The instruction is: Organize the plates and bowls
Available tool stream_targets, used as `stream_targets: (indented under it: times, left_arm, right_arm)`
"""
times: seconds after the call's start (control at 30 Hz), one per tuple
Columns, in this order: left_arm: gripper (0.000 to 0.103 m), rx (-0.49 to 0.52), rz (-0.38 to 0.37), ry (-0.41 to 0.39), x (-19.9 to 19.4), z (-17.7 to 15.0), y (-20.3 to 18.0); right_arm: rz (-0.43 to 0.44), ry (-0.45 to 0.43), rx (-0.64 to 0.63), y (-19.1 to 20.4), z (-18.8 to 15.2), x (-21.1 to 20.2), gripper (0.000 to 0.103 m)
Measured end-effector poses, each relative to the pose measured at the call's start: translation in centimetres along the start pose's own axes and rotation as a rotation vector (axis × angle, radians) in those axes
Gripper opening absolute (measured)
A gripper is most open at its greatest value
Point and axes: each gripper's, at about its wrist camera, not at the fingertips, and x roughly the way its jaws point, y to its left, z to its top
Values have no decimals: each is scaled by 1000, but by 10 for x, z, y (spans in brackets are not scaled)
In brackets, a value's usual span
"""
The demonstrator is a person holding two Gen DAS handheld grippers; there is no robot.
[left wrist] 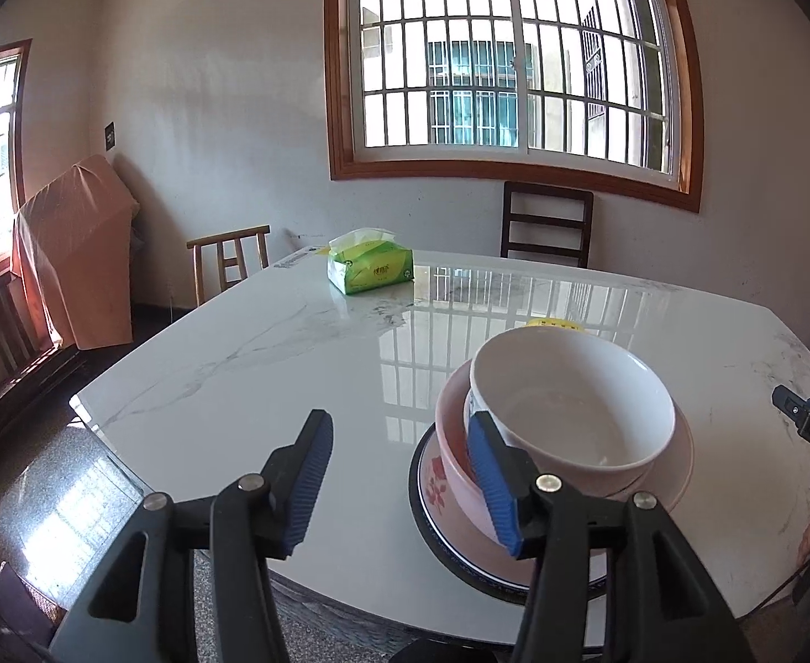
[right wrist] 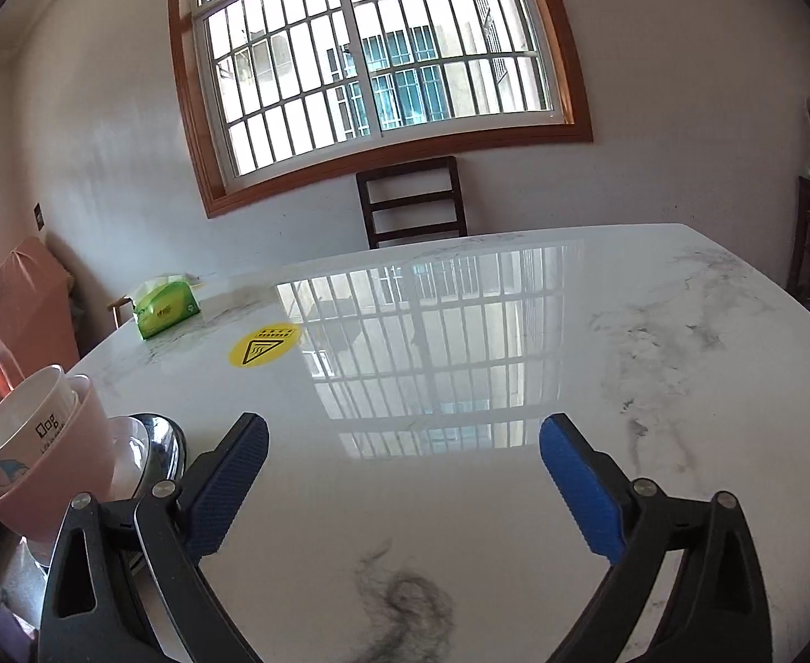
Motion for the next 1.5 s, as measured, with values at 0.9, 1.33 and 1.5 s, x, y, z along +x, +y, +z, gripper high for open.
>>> stream_targets:
  times: [0.9,1.33,1.5]
  left_arm:
    - [83,29,-165,-207,-80,13,-32]
    - [88,11,-188,-192,-87,27,-34]
    - [92,17,-133,-181,-82,24,-34]
  right_arm:
    - [-20,-33,10,-24,0,-12,101]
    - [-3,-54,-52,-14,-11,-20,102]
    - [1,-63,-29,-18,-10,-21,102]
